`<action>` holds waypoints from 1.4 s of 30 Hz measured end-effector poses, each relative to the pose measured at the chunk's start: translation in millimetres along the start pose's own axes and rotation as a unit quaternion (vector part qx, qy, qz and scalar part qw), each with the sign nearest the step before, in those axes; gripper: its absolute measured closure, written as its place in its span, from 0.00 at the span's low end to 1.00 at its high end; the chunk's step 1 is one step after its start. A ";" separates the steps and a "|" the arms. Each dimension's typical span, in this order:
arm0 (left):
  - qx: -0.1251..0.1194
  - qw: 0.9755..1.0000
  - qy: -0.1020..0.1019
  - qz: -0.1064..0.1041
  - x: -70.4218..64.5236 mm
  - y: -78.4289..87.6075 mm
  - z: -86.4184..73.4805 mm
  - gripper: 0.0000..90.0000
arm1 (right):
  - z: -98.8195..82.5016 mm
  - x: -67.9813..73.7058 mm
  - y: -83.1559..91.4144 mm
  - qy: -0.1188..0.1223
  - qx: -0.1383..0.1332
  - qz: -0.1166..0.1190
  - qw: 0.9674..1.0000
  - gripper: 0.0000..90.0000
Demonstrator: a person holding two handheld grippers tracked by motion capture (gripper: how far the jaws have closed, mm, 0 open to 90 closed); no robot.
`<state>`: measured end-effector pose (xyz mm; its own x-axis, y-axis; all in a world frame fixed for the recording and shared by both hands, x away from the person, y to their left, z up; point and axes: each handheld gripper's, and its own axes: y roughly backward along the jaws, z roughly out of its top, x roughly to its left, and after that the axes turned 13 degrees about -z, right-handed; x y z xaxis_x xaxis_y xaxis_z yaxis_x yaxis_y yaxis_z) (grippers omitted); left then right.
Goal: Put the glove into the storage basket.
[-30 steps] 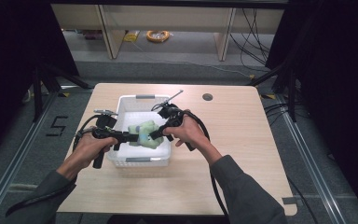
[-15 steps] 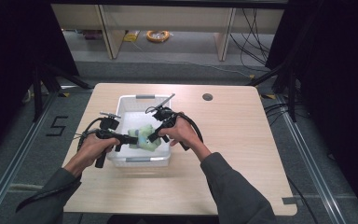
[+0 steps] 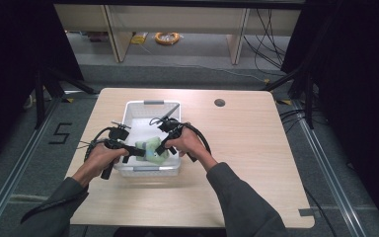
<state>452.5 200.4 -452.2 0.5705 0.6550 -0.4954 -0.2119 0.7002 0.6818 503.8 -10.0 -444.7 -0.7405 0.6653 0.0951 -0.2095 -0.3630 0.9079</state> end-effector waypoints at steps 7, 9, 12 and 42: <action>0.019 0.999 -0.017 0.023 -2.4 -6.8 0.8 0.73 | -0.8 1.2 -4.6 0.011 0.013 -0.014 1.000 0.71; 0.023 0.999 -0.016 0.031 -3.1 -8.3 0.9 0.72 | -1.1 2.0 -4.2 0.004 0.018 -0.017 1.000 0.70; 0.026 0.999 -0.019 0.044 -4.0 -9.1 0.9 0.69 | -0.4 4.2 -5.3 0.002 0.019 -0.015 1.000 0.67; -0.023 0.997 -0.059 0.054 -31.6 17.7 0.6 0.48 | -4.4 9.4 43.7 0.018 -0.052 -0.035 0.998 0.44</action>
<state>431.2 192.0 -424.3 0.6307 0.6916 -0.3519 -0.3125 0.6415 0.7006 485.0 -22.6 -405.8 -0.7439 0.6680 0.0169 -0.3252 -0.3841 0.8641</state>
